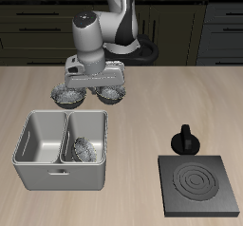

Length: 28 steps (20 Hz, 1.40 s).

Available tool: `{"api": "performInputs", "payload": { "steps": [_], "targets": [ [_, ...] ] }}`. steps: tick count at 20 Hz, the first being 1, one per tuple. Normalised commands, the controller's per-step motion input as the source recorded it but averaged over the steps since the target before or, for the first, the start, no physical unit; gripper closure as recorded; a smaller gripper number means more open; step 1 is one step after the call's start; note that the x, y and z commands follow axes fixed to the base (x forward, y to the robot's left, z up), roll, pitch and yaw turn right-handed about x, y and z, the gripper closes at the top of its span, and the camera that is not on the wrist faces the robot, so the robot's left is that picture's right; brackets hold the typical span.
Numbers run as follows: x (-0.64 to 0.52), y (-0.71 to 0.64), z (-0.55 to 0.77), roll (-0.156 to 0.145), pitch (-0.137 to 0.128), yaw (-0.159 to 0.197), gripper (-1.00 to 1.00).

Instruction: Place the smallest bowl in the left side of the drainer and the medium bowl in the right side

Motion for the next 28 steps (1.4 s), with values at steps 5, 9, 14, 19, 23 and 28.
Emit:
{"api": "performInputs", "payload": {
  "steps": [5, 9, 14, 19, 23, 28],
  "targets": [
    [0.07, -0.36, 0.72, -0.066, -0.096, -0.001, 1.0],
    [0.02, -0.27, 0.71, -0.035, -0.092, 0.003, 1.0],
    [-0.06, -0.11, 0.42, -0.012, -0.043, -0.001, 1.0],
    [-0.01, -0.29, 0.72, -0.051, -0.06, 0.0, 1.0],
    [0.01, -0.22, 0.48, -0.019, -0.023, 0.007, 1.0],
    [0.07, -0.21, 0.17, 0.046, 0.073, -0.004, 1.0]
  ]
}}
